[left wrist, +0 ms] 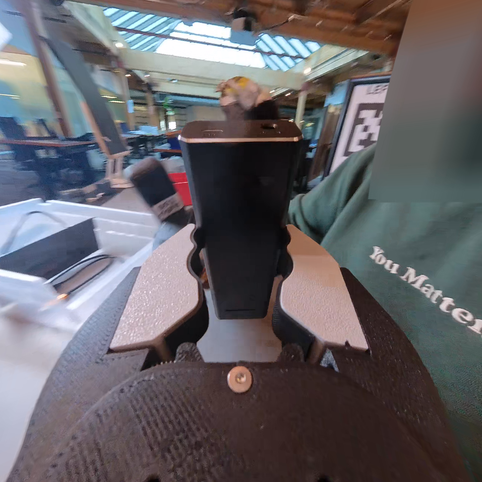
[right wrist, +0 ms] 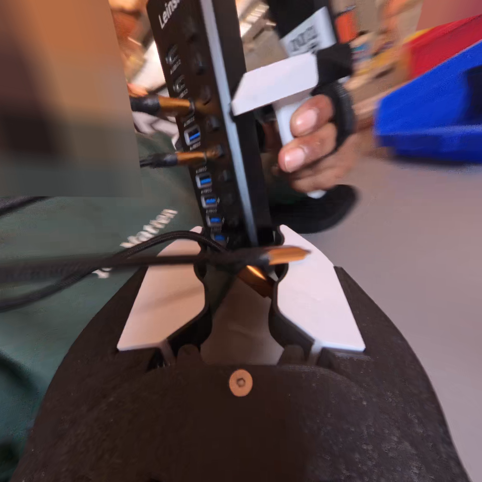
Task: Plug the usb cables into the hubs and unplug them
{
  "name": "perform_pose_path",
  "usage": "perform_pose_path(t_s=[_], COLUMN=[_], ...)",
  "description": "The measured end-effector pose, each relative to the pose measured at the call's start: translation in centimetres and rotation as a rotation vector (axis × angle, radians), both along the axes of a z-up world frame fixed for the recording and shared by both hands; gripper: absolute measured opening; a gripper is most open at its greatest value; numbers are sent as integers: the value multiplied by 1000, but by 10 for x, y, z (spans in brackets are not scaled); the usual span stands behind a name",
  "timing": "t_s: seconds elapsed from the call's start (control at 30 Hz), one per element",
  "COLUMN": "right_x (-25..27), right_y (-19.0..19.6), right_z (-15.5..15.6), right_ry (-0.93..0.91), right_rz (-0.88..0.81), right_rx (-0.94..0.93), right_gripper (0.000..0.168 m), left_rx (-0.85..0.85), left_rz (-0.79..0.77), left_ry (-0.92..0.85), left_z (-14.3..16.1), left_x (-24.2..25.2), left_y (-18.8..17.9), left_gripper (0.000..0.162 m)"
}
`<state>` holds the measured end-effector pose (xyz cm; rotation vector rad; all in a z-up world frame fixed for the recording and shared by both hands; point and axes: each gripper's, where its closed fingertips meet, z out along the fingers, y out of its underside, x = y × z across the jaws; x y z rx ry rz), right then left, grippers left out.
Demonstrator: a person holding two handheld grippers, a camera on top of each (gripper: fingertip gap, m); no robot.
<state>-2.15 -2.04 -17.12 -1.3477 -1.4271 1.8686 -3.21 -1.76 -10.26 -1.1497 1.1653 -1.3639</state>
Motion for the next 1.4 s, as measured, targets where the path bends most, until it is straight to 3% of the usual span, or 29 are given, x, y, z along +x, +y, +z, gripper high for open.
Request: perform_pose_path(t_s=[0.1, 0.17, 0.27, 0.37, 0.6, 0.67, 0.73, 0.87, 1.0, 1.2, 1.4], right_x=[37, 78, 118, 90, -7, -16, -18, -9, -15, -22, -28], right_y=[74, 120, 140, 108, 77, 74, 74, 73, 79, 84, 78], right_z=[-10, 1, 40, 67, 26, 16, 9, 8, -3, -2, -2], right_ry=[-204, -322, -366, -257, -228, -246, -286, -338, -376, -349, -327], right_rz=[-412, -674, -887, -847, -730, -687, -657, -634, -648, -723, -731], right_rx=[429, 683, 877, 999, 1474, 1548, 1552, 1480, 1521, 1615, 1701], right_gripper=[52, 52, 52, 42, 29, 13, 9, 19, 20, 8, 8], left_rx=[90, 120, 45, -5, -105, -122, -148, -172, -202, -269, -162], left_rz=[219, 326, 394, 434, 443, 439, 434, 435, 427, 407, 455], left_ry=[83, 154, 212, 255, 313, 327, 336, 318, 296, 265, 291], left_z=[-4, -15, -35, -49, -70, -76, -80, -77, -74, -73, -73], left_x=[-22, -31, -35, -30, -14, -12, -12, -14, -11, -7, -5], left_y=[25, 39, 57, 68, 69, 69, 69, 72, 72, 68, 69], left_gripper=[60, 60, 60, 60, 60, 60, 60, 60, 60, 60, 62])
